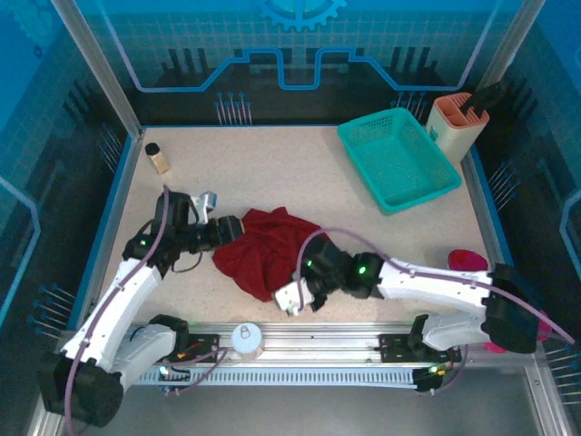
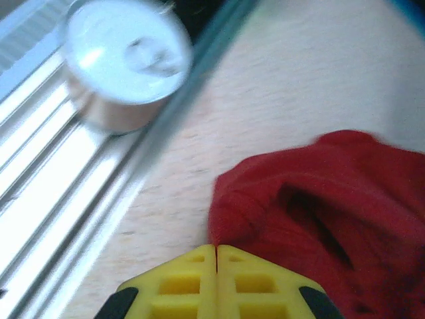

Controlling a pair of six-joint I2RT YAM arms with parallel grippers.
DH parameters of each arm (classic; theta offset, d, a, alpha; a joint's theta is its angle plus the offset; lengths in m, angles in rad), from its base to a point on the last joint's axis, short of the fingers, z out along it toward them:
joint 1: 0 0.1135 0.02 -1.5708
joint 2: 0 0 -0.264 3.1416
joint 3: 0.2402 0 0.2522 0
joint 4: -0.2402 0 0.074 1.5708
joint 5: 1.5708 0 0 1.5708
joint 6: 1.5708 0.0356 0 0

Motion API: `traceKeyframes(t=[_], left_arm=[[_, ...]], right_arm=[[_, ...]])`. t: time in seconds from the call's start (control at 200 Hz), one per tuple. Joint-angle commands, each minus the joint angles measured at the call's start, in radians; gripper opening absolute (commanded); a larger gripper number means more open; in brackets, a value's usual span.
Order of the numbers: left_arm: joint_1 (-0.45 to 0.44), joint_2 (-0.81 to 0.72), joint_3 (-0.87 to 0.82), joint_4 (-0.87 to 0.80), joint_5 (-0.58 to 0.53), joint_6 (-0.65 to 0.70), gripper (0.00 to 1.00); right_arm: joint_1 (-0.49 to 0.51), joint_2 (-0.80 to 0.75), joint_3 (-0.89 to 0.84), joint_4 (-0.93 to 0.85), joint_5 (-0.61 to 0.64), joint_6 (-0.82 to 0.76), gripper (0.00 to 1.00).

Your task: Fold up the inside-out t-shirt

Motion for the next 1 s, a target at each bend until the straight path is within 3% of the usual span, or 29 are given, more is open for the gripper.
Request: traceKeyframes(t=[0.0, 0.04, 0.12, 0.235, 0.3, 0.335, 0.34, 0.355, 0.455, 0.535, 0.59, 0.69, 0.801, 0.916, 0.996], left_arm=[[0.009, -0.054, -0.124, -0.029, 0.039, -0.106, 0.59], [0.009, -0.078, -0.155, -0.014, 0.039, -0.129, 0.6], [0.006, -0.103, -0.183, -0.004, 0.044, -0.151, 0.61], [-0.037, -0.087, -0.155, -0.032, 0.043, -0.12, 0.62], [-0.1, -0.053, -0.106, -0.074, -0.011, -0.086, 0.63], [-0.142, -0.029, -0.082, -0.086, -0.046, -0.076, 0.64], [-0.148, -0.025, -0.078, -0.087, -0.051, -0.074, 0.65], [-0.165, -0.013, -0.067, -0.09, -0.063, -0.073, 0.65], [-0.256, 0.086, -0.026, -0.075, -0.13, -0.075, 0.66], [-0.293, 0.168, -0.014, -0.051, -0.19, -0.101, 0.66], [-0.302, 0.213, -0.016, -0.035, -0.234, -0.127, 0.65], [-0.304, 0.277, -0.035, -0.011, -0.298, -0.14, 0.61], [-0.303, 0.325, -0.059, 0.015, -0.321, -0.133, 0.57], [-0.298, 0.358, -0.067, 0.046, -0.33, -0.117, 0.35], [-0.274, 0.371, -0.076, 0.09, -0.324, -0.103, 0.24]], right_arm=[[0.133, 0.095, -0.072, 0.024, 0.161, -0.011, 0.14], [0.159, 0.122, -0.072, 0.049, 0.186, 0.028, 0.18], [0.147, 0.109, -0.051, 0.041, 0.123, 0.106, 0.3], [0.029, -0.008, -0.055, 0.109, -0.019, 0.271, 0.51], [-0.063, -0.073, -0.078, 0.21, -0.075, 0.426, 0.76], [-0.114, -0.1, -0.087, 0.267, -0.057, 0.552, 0.91], [-0.128, -0.106, -0.087, 0.28, -0.044, 0.593, 0.98], [-0.14, -0.11, -0.088, 0.293, -0.027, 0.637, 1.0], [-0.244, -0.139, -0.056, 0.261, 0.272, 1.122, 1.0], [-0.323, -0.11, -0.011, 0.205, 0.153, 1.285, 1.0], [-0.308, -0.078, 0.04, 0.118, 0.195, 1.379, 1.0], [-0.223, 0.007, 0.14, -0.036, 0.297, 1.466, 0.96], [-0.175, 0.148, 0.272, -0.188, 0.287, 1.472, 0.9], [-0.167, 0.271, 0.328, -0.256, 0.363, 1.515, 0.82], [-0.182, 0.351, 0.352, -0.217, 0.348, 1.492, 0.65]])
